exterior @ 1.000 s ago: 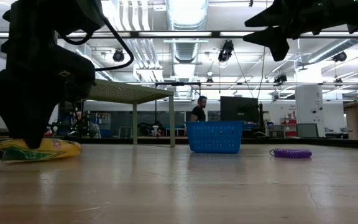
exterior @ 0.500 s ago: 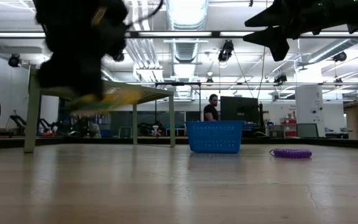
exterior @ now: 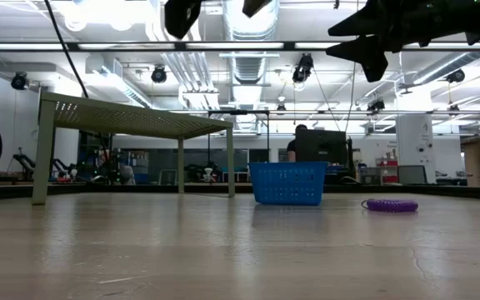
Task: Pick & Place Office Desk Supplies
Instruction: Put the crayon into the black basket
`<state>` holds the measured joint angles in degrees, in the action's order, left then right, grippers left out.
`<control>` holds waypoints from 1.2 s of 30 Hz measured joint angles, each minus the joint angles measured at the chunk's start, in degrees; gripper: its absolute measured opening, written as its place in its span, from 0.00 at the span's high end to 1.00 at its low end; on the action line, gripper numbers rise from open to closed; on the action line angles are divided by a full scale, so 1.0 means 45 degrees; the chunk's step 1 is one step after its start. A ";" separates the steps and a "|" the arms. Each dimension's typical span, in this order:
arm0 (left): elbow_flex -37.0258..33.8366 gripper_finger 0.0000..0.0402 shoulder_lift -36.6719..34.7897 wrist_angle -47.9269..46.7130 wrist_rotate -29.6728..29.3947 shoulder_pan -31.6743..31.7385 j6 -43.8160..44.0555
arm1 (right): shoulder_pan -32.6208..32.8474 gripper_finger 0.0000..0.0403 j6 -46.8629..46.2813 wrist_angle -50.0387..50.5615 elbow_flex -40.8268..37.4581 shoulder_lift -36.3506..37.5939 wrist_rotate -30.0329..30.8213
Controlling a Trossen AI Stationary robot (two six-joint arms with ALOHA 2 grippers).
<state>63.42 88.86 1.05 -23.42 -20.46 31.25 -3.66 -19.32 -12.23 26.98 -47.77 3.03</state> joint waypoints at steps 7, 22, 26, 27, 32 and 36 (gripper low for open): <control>0.0000 0.79 -0.0010 0.2184 0.0000 0.0032 -0.1245 | -0.0005 0.55 -0.0001 0.0000 0.0000 0.0001 0.0000; -0.0005 0.79 0.2243 0.4787 0.0203 -0.0078 -0.1652 | -0.0005 0.55 -0.0002 0.0000 0.0000 -0.0002 0.0000; -0.0015 0.79 0.3650 0.6546 0.0224 -0.0316 -0.2012 | 0.0000 0.55 0.0002 0.0000 0.0000 -0.0003 0.0000; -0.0015 0.79 0.3938 0.6925 0.0253 -0.0387 -0.2373 | -0.0005 0.55 -0.0002 0.0000 0.0000 -0.0004 0.0005; 0.0697 0.79 0.5285 0.7100 0.0625 -0.0683 -0.3751 | -0.0005 0.55 -0.0002 0.0000 0.0000 0.0000 0.0005; 0.1802 0.79 0.6035 0.5826 0.1548 -0.0694 -0.3315 | -0.0001 0.55 -0.0001 0.0000 0.0000 -0.0004 0.0001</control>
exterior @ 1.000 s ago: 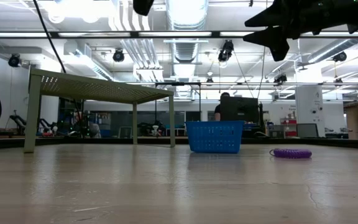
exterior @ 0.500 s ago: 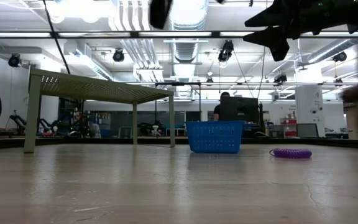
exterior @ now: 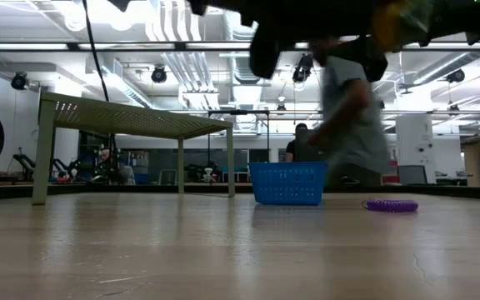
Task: Pick & Place Office Desk Supplies
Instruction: Put the crayon into the black basket
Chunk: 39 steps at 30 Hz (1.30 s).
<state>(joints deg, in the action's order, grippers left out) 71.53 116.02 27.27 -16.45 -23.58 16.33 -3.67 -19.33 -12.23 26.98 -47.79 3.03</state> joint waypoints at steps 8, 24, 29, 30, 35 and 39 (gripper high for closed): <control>0.1760 0.79 0.1424 -0.1706 0.0684 -0.0002 0.0035 | 0.0001 0.55 -0.0001 -0.0005 0.0000 0.0000 -0.0001; 0.3086 0.79 0.3458 -0.2072 0.2570 0.0025 0.1125 | -0.0004 0.55 -0.0001 0.0000 0.0000 0.0000 0.0001; 0.3123 0.79 0.3490 -0.2910 0.3091 0.0081 0.1573 | 0.0001 0.55 -0.0001 0.0000 0.0000 0.0000 -0.0001; 0.3124 0.79 0.3490 -0.3150 0.3167 0.0103 0.1860 | -0.0002 0.55 -0.0001 0.0000 0.0000 0.0000 0.0001; 0.3053 0.79 0.3490 -0.3735 0.3241 0.0205 0.2254 | -0.0001 0.55 0.0003 0.0000 0.0000 0.0000 0.0001; 0.3056 0.79 0.3490 -0.3813 0.3264 0.0304 0.2444 | -0.0002 0.55 0.0001 0.0000 0.0000 0.0000 0.0002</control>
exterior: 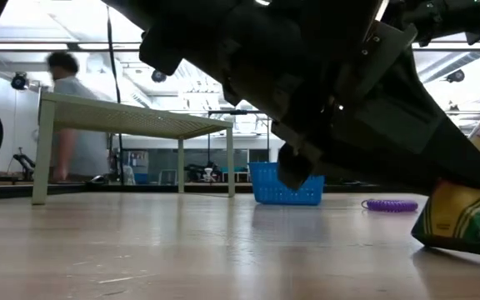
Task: Pick & Place Office Desk Supplies
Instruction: Put the crayon into the black basket
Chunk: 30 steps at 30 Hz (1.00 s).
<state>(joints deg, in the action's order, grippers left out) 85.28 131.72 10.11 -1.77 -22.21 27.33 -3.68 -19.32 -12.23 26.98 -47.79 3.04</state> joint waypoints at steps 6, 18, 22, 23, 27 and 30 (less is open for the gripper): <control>-0.0014 0.79 0.0000 -0.0019 0.0184 0.0075 0.0369 | -0.0001 0.55 0.0001 0.0000 0.0000 0.0000 0.0000; -0.0050 0.60 0.0000 -0.0102 0.0312 0.0184 0.0702 | -0.0001 0.55 0.0000 0.0000 0.0000 0.0000 -0.0004; -0.0030 0.56 -0.0127 -0.0049 0.0312 0.0189 0.0411 | 0.0003 0.55 -0.0002 0.0000 0.0000 0.0000 0.0001; -0.0035 0.56 -0.0258 -0.0058 0.0307 0.0194 0.0276 | -0.0001 0.55 0.0002 0.0000 0.0000 0.0000 0.0000; -0.0043 0.56 -0.1133 -0.0194 0.0021 0.0223 -0.0887 | 0.0000 0.55 0.0003 -0.0004 0.0000 0.0000 -0.0004; -0.0068 0.56 -0.2189 -0.0465 -0.0676 0.0232 -0.2239 | 0.0004 0.55 -0.0002 -0.0002 0.0000 0.0000 -0.0001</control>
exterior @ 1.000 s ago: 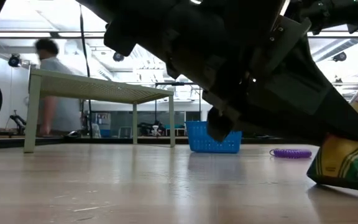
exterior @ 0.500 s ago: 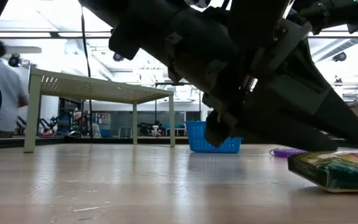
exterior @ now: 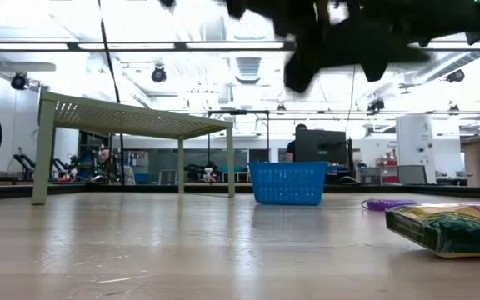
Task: Pick & Place Office Desk Supplies
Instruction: Put the crayon into the black basket
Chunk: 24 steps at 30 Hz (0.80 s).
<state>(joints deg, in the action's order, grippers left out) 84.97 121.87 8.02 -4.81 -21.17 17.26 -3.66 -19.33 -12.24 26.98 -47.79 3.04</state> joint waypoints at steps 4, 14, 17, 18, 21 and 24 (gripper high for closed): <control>-0.0303 0.56 -0.1825 -0.0149 -0.1355 0.0004 -0.1911 | 0.0000 0.55 0.0002 -0.0004 0.0000 0.0000 -0.0002; -0.3481 0.55 -0.6425 0.0390 -0.1511 0.0578 -0.3512 | 0.0000 0.55 0.0003 0.0002 0.0000 0.0002 0.0003; -0.5238 0.55 -0.7719 0.1607 -0.1414 0.0656 -0.3512 | 0.0000 0.55 0.0002 0.0013 0.0000 0.0000 0.0003; -0.5918 0.55 -0.8179 0.2101 -0.1402 0.0666 -0.3514 | -0.0005 0.55 0.0001 0.0007 0.0000 0.0000 0.0006; -0.7911 0.55 -0.9596 0.3759 -0.1383 0.0782 -0.3517 | 0.0000 0.55 0.0001 0.0007 0.0000 0.0000 -0.0002; -0.9709 0.55 -1.1089 0.5060 -0.1509 0.0874 -0.3512 | 0.0000 0.55 0.0000 0.0007 0.0000 0.0000 0.0002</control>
<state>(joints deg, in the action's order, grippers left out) 41.28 71.97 30.79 -11.60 -17.23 1.45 -3.66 -19.33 -12.21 26.98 -47.79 3.05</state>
